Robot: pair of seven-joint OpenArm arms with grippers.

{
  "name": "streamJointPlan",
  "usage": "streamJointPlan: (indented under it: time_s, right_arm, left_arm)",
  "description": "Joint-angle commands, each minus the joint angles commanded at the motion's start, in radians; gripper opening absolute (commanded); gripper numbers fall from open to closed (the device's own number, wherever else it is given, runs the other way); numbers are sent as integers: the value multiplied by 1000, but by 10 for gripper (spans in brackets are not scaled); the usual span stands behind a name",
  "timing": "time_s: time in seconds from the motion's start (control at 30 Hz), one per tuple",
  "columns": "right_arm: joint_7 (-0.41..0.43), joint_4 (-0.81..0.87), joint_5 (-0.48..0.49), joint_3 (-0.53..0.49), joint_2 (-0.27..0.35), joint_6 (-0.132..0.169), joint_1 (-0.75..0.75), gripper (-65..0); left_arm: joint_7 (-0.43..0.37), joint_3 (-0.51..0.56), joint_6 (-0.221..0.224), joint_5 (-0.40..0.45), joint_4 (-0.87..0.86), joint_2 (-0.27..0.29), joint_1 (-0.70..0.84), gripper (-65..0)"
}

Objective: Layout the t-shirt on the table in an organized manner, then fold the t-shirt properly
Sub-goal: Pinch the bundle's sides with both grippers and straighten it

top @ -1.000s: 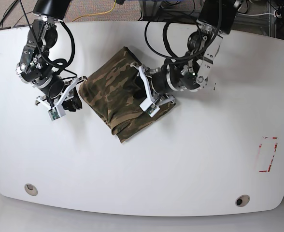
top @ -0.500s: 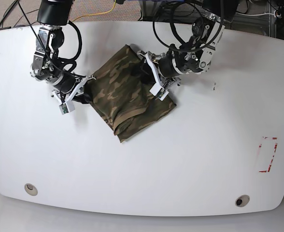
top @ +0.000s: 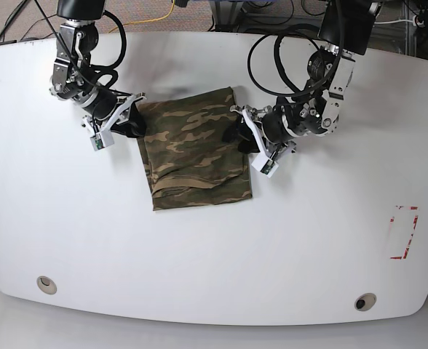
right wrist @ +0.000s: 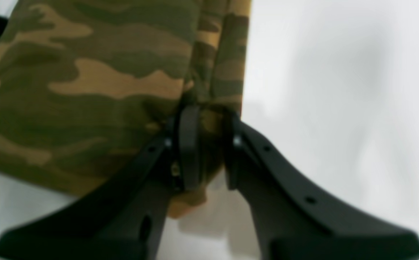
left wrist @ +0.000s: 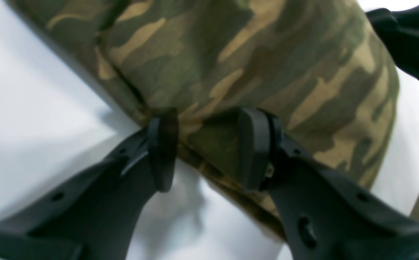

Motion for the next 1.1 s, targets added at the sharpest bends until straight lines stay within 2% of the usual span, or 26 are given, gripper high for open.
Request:
streamJointPlan:
  time_s: [0.1, 0.3, 0.43, 0.6, 0.87, 0.97, 1.03, 1.1]
  right_arm:
    - [-9, 57, 3, 0, 0, 0, -12, -541]
    - [-153, 236, 8, 18, -5, 0, -17, -541]
    - [-219, 353, 0, 26, -49, 0, 11, -537]
    - [-322, 368, 0, 20, -97, 0, 94, -536]
    - [-319, 244, -17, -21, -150, 0, 173, -536]
    - [-295, 143, -71, -58, -155, 0, 198, -539]
    - [-221, 71, -114, -74, -155, 0, 201, -539]
    - [-106, -23, -160, -87, -155, 0, 201, -539]
  left_arm:
    - [2, 0, 0, 0, 38, 0, -8, -397]
    - [69, -2, 2, -2, 213, 2, -8, -397]
    - [114, -3, 5, 0, 348, 8, -3, -397]
    - [115, -3, 5, 3, 345, 8, 25, -397]
    - [110, -3, 5, 3, 250, 9, 44, -397]
    - [55, -3, 5, 3, 173, 9, 44, -399]
    - [12, -3, 5, 2, 150, 8, 52, -399]
    - [-11, -3, 5, 0, 150, 6, 64, -399]
